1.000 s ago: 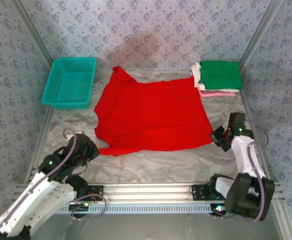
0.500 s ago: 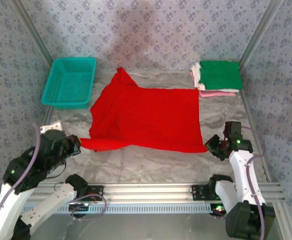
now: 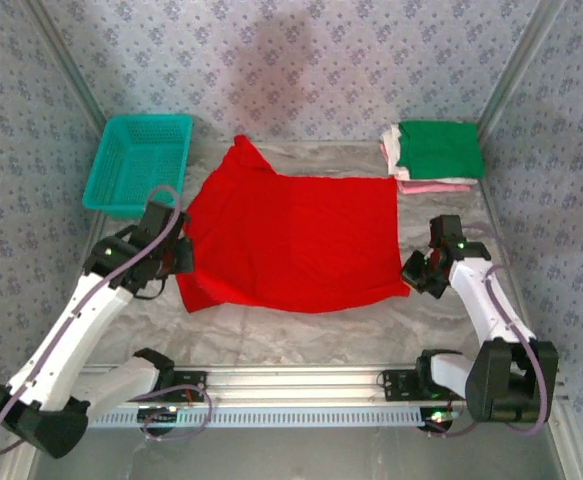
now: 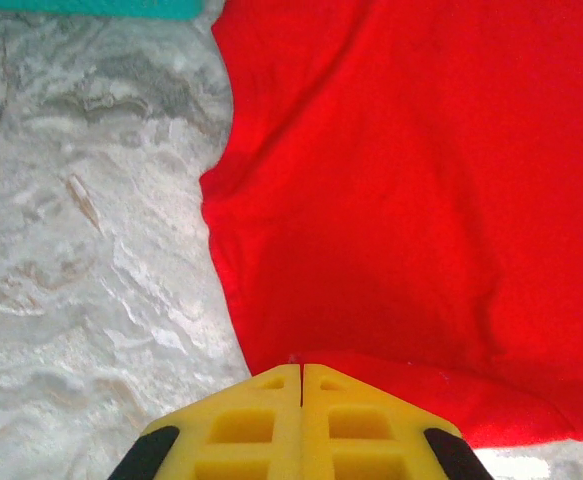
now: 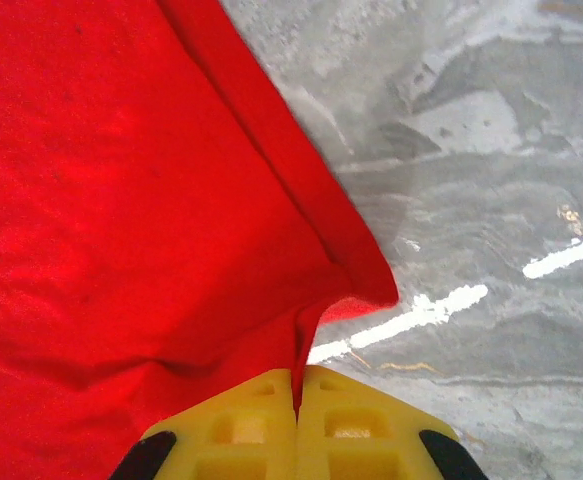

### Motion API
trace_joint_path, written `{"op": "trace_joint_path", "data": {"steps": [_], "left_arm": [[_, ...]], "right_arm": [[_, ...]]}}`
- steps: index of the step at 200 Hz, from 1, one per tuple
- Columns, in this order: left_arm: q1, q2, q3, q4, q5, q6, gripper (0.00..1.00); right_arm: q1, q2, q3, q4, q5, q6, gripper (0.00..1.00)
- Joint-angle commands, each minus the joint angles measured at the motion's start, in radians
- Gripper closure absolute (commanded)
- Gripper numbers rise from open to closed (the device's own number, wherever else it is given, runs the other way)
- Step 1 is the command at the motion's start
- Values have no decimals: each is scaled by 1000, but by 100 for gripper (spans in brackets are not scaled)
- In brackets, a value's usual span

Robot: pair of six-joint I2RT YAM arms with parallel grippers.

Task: Fold and stack the t-shirts

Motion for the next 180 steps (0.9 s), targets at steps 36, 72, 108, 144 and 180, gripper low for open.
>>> {"op": "trace_joint_path", "data": {"steps": [36,72,108,144,180], "left_arm": [[58,203,159,65,81,248,100],[58,348,256,77,83,340,100],[101,445,279,119,83,387,100],[117,539,336,118,44,437,100],[121,612,426,117,11,488,100]], "right_arm": [[7,170,132,18,42,-68,94],[16,269,169,43,36,-94,92],[15,319,185,64,25,-89,91],[15,355,193,79,-11,-75,91],[15,362,231,78,-7,-67,90]]}}
